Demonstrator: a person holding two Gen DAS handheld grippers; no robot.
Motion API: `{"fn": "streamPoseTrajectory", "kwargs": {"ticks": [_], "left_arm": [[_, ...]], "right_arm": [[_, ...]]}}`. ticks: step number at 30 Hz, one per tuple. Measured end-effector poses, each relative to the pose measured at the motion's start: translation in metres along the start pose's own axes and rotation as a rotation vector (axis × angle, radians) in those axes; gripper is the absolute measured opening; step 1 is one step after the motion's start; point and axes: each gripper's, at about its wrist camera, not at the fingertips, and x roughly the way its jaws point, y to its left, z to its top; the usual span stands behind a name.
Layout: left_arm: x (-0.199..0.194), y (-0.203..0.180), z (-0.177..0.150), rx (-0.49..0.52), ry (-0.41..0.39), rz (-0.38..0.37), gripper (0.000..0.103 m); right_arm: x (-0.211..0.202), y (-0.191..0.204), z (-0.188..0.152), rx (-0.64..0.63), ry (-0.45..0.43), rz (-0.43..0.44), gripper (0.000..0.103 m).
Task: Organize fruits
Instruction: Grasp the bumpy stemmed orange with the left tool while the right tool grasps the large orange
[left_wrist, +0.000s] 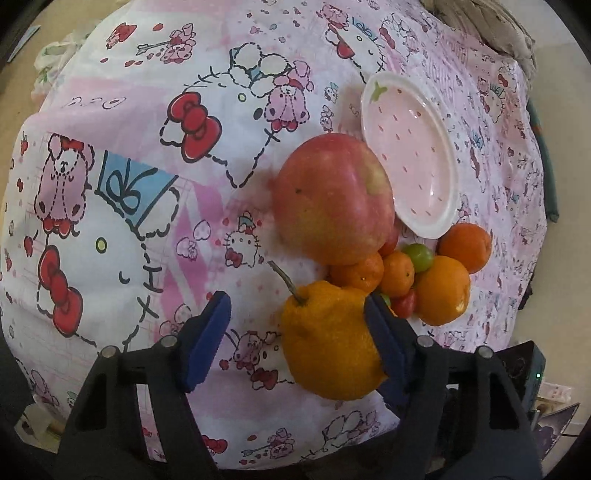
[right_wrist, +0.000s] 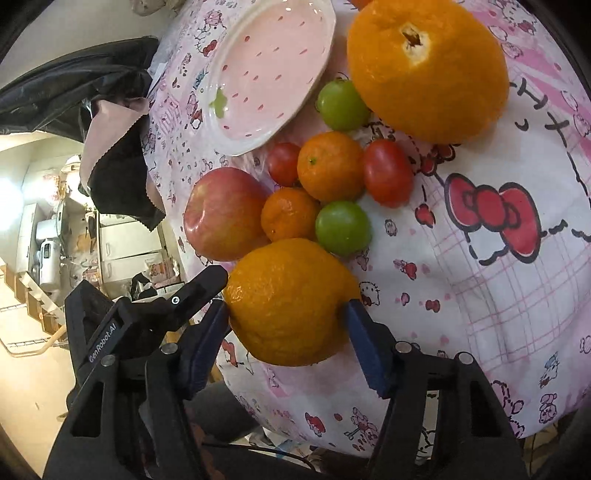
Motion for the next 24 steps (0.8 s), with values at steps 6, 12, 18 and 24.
{"fn": "streamPoseTrajectory", "kwargs": {"ticks": [6, 12, 18, 24], "left_arm": [[0.005, -0.008, -0.011, 0.036, 0.058, -0.055, 0.074], [0.02, -0.036, -0.025, 0.132, 0.12, -0.066, 0.076], [0.024, -0.043, -0.038, 0.178, 0.106, -0.074, 0.078], [0.031, -0.055, -0.048, 0.252, 0.116, -0.04, 0.081]], "right_arm": [[-0.018, 0.008, -0.005, -0.12, -0.085, -0.138, 0.069], [-0.034, -0.007, -0.013, -0.103, -0.098, -0.159, 0.069], [-0.078, -0.039, -0.022, -0.002, -0.201, -0.194, 0.065], [-0.087, -0.046, -0.019, 0.022, -0.215, -0.141, 0.065]]}}
